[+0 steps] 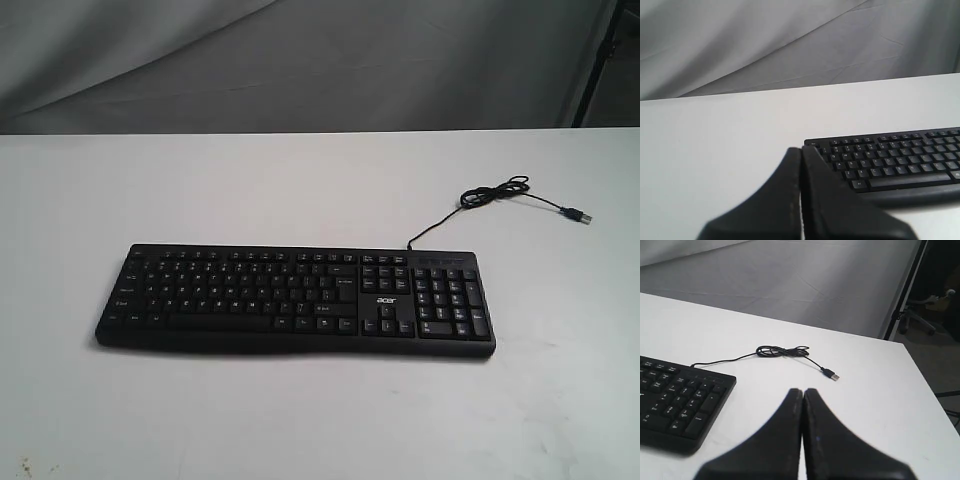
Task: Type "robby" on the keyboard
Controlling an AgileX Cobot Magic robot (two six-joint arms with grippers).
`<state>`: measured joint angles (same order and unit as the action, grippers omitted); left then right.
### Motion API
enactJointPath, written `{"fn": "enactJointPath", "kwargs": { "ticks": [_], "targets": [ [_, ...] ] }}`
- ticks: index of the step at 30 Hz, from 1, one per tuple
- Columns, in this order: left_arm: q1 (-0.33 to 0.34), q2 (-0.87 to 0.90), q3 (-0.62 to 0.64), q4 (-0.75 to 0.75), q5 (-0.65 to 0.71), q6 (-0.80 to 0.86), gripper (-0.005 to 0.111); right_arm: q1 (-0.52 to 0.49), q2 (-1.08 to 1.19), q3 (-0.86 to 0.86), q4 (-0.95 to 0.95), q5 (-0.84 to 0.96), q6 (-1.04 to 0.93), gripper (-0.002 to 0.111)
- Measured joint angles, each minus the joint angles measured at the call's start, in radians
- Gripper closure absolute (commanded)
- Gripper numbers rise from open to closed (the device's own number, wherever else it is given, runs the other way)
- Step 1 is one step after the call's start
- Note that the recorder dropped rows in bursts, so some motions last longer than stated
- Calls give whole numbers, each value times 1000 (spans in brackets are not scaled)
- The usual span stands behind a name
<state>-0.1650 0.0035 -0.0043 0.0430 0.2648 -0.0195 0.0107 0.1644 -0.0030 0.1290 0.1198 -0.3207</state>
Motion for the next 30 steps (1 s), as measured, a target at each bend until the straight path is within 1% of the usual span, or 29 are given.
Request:
{"fn": "enactJointPath", "kwargs": {
  "ticks": [14,17,19,23,26,30],
  "targets": [
    [0,0,0,0,0,0,107,0,0,0,21,0,0,108],
    [0,0,0,0,0,0,107,0,0,-15,36,55,0,108],
    [0,0,0,0,0,0,107,0,0,-67,39,155,0,108],
    [0,0,0,0,0,0,107,0,50,-268,43,313,2,108],
    [0,0,0,0,0,0,107,0,132,-409,45,351,2,108],
    [0,0,0,0,0,0,107,0,249,-547,49,356,9,108]
  ]
}}
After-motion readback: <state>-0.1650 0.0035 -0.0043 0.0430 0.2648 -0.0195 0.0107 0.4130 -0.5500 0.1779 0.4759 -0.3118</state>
